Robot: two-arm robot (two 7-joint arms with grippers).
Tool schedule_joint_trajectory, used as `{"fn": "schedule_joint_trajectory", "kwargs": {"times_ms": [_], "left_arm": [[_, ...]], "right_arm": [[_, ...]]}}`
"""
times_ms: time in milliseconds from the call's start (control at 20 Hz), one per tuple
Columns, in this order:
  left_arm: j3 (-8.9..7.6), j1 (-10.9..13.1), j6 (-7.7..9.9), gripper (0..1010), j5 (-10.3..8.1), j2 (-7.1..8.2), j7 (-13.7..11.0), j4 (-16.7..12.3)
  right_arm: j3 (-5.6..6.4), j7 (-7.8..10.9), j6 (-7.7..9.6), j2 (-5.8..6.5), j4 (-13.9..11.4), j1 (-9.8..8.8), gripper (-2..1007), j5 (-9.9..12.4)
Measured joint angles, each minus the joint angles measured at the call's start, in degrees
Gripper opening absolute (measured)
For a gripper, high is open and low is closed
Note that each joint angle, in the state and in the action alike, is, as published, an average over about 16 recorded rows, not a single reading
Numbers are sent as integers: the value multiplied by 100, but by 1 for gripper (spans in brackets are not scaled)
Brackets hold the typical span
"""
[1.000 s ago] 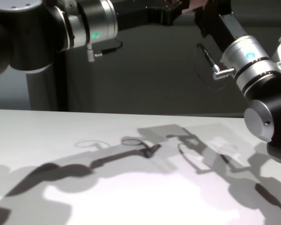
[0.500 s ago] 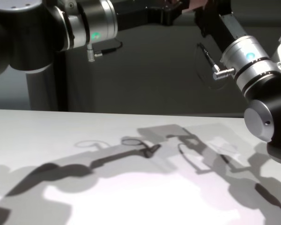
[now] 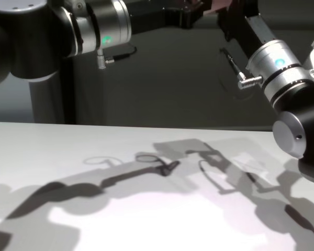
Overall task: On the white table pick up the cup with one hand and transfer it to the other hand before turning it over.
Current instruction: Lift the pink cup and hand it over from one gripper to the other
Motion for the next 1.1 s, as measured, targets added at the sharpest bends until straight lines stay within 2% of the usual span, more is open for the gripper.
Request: {"fn": "schedule_joint_trajectory", "kwargs": {"times_ms": [250, 600, 850, 1100], "left_arm": [[0, 9, 5, 209, 1, 7, 10, -12], [6, 88, 54, 432, -2, 81, 46, -142], [2, 242, 169, 608, -9, 231, 138, -394], [-33, 501, 362, 775, -24, 460, 336, -813]], "right_arm": [[-2, 2, 2, -1, -2, -1, 739, -2], [-3, 3, 3, -1, -3, -1, 739, -3], [-2, 3, 2, 0, -3, -1, 739, -2], [-1, 1, 1, 1, -2, -1, 739, -2]]}}
